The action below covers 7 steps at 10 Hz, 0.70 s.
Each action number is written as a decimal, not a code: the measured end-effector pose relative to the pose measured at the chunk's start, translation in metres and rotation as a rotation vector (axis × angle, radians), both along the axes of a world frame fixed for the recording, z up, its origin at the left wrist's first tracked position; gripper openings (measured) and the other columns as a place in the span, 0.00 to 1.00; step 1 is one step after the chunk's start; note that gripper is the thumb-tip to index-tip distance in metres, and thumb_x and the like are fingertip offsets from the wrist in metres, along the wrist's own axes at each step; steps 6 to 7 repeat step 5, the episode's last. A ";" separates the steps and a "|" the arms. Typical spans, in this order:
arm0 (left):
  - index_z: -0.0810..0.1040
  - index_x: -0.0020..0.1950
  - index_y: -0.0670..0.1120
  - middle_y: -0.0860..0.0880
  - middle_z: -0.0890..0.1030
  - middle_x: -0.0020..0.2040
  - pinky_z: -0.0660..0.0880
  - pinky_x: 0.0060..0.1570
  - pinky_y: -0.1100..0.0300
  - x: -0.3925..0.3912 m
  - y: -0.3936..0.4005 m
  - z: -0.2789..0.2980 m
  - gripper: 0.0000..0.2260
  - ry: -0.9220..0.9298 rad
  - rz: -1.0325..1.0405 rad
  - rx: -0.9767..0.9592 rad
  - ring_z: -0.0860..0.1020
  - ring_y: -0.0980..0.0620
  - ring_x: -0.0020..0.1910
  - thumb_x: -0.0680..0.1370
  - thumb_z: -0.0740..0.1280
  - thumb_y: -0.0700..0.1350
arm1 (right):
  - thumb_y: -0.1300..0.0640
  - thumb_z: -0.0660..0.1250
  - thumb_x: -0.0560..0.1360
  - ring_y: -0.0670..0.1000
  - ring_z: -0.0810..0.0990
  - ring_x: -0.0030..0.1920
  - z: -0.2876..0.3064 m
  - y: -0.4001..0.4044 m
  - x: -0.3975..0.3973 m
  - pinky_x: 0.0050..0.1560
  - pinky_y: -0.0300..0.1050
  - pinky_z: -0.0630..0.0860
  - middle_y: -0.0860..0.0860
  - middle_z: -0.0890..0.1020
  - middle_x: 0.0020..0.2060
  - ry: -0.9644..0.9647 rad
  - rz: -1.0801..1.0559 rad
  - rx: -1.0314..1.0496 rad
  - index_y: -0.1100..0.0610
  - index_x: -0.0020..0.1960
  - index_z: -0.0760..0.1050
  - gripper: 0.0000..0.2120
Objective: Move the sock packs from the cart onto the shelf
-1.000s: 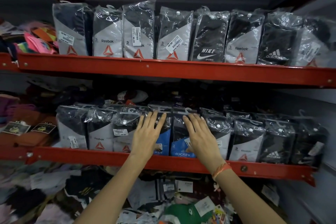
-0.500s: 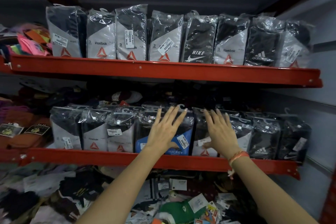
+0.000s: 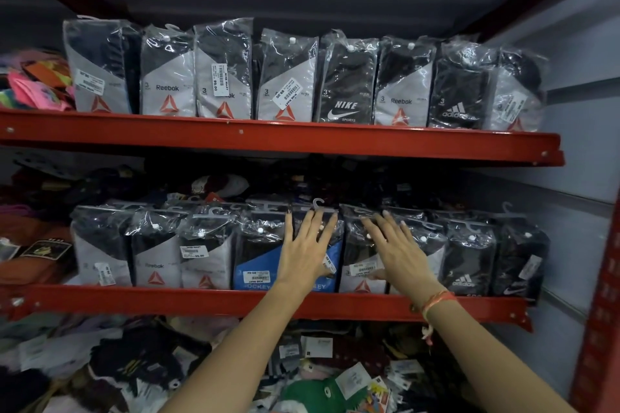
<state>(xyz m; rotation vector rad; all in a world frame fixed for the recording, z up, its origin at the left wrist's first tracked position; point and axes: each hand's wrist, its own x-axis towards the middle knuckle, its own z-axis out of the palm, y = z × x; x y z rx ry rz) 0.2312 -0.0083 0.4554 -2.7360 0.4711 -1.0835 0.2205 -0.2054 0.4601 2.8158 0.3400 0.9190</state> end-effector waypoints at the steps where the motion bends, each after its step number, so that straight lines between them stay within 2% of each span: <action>1: 0.40 0.77 0.48 0.44 0.47 0.79 0.41 0.72 0.36 -0.003 0.004 0.005 0.52 -0.020 -0.027 0.004 0.46 0.46 0.77 0.67 0.69 0.64 | 0.43 0.76 0.65 0.58 0.42 0.78 0.006 -0.017 -0.007 0.76 0.58 0.44 0.57 0.49 0.78 -0.029 -0.072 0.030 0.57 0.78 0.41 0.57; 2: 0.48 0.77 0.46 0.45 0.56 0.77 0.47 0.71 0.38 -0.003 0.000 0.001 0.53 -0.010 -0.049 0.041 0.54 0.46 0.76 0.62 0.72 0.66 | 0.46 0.75 0.68 0.58 0.41 0.78 0.007 -0.035 -0.012 0.77 0.58 0.44 0.58 0.47 0.78 0.039 -0.161 0.089 0.60 0.77 0.39 0.56; 3: 0.47 0.77 0.45 0.44 0.52 0.78 0.42 0.71 0.42 -0.002 -0.005 -0.003 0.52 -0.018 -0.055 0.063 0.51 0.45 0.77 0.65 0.72 0.64 | 0.46 0.74 0.69 0.58 0.42 0.78 0.004 -0.040 -0.013 0.78 0.56 0.44 0.58 0.47 0.78 0.070 -0.177 0.049 0.61 0.77 0.38 0.55; 4: 0.41 0.77 0.45 0.44 0.45 0.78 0.36 0.70 0.43 -0.004 -0.004 -0.002 0.50 0.021 -0.054 0.051 0.44 0.46 0.77 0.69 0.70 0.61 | 0.46 0.72 0.70 0.59 0.41 0.78 0.009 -0.038 -0.016 0.77 0.57 0.43 0.59 0.46 0.78 0.087 -0.200 0.012 0.62 0.77 0.36 0.54; 5: 0.39 0.77 0.45 0.46 0.43 0.78 0.36 0.70 0.44 -0.013 0.002 0.005 0.50 -0.011 -0.031 0.061 0.44 0.47 0.77 0.69 0.68 0.63 | 0.42 0.72 0.69 0.59 0.39 0.77 0.006 -0.029 -0.018 0.77 0.58 0.45 0.59 0.45 0.78 -0.005 -0.187 -0.030 0.62 0.77 0.37 0.55; 7: 0.39 0.77 0.45 0.46 0.43 0.78 0.36 0.70 0.44 -0.013 0.002 0.005 0.50 -0.011 -0.031 0.061 0.44 0.47 0.77 0.69 0.68 0.63 | 0.42 0.72 0.69 0.59 0.39 0.77 0.006 -0.029 -0.018 0.77 0.58 0.45 0.59 0.45 0.78 -0.005 -0.187 -0.030 0.62 0.77 0.37 0.55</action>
